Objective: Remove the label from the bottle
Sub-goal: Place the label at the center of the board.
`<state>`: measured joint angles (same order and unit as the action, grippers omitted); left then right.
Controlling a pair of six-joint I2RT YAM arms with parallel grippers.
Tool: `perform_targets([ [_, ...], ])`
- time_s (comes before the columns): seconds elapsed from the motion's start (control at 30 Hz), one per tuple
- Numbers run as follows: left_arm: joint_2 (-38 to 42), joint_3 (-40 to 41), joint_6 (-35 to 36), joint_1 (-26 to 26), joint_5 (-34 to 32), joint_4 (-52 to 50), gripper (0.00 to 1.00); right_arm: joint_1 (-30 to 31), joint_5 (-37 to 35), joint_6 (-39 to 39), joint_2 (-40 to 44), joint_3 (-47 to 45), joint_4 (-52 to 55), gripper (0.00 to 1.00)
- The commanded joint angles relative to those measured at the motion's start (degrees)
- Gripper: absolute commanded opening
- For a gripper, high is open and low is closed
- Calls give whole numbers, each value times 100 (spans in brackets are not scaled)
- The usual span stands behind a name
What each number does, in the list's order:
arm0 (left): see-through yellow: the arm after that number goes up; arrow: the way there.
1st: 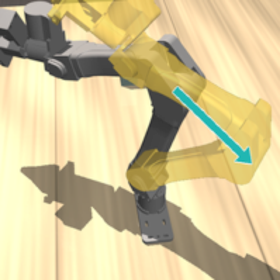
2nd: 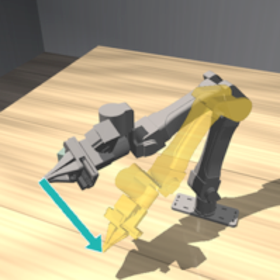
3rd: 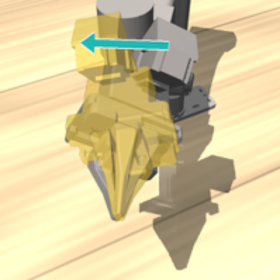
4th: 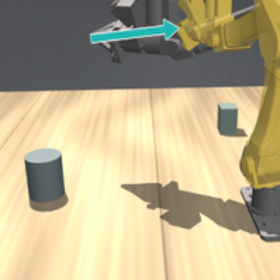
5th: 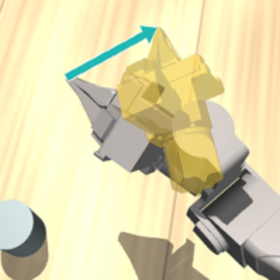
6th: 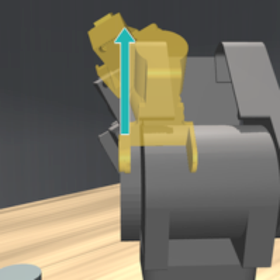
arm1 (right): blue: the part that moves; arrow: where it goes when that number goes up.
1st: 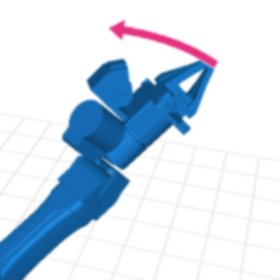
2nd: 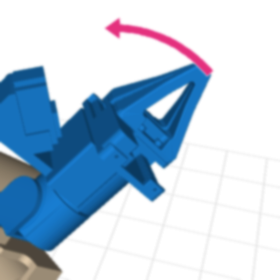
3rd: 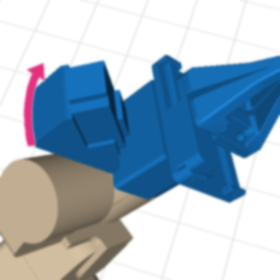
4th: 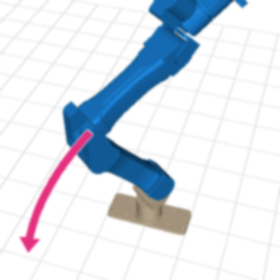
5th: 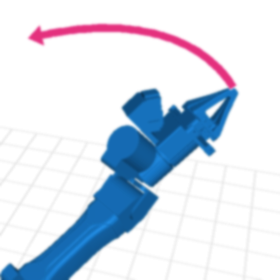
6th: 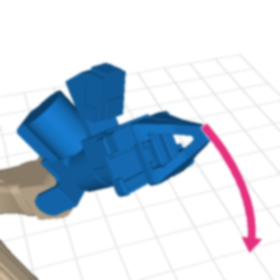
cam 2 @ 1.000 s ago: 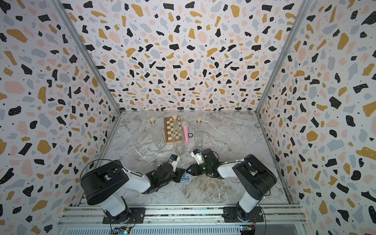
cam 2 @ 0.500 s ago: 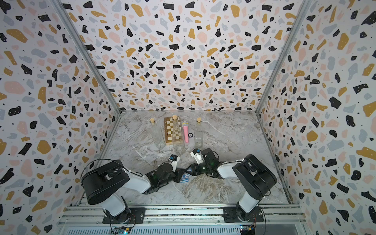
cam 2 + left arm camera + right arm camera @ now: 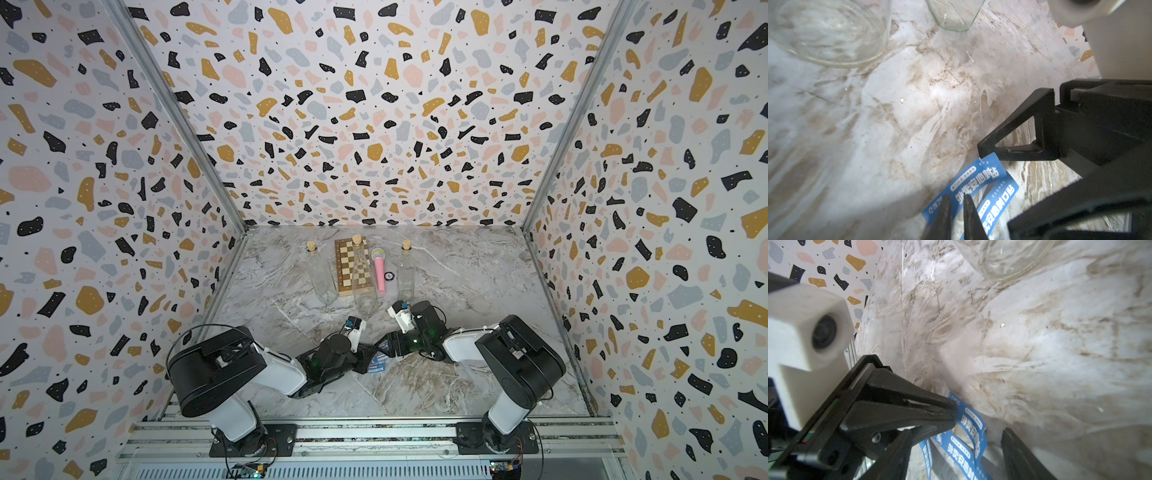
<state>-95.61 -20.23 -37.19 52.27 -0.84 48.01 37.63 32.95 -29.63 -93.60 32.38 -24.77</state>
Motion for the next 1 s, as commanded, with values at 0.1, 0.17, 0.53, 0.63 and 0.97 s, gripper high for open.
perform_targets([
  [0.1, -94, 159, -40, -29, 58, -248, 15, -75, -359, 113, 327, 111, 705, 70],
  [0.17, -68, 171, -35, -25, 49, -261, 15, -115, -389, 140, 436, 119, 775, 70],
  [0.53, 93, 77, 22, -36, -21, -526, 15, -181, -487, 242, 823, 67, 944, 65],
  [0.63, 103, -35, 36, -48, 26, -616, 16, -185, -440, 256, 920, 25, 893, 61],
  [0.97, 172, -271, 46, -46, 128, -827, 16, -185, -265, 344, 1142, -89, 763, 46],
])
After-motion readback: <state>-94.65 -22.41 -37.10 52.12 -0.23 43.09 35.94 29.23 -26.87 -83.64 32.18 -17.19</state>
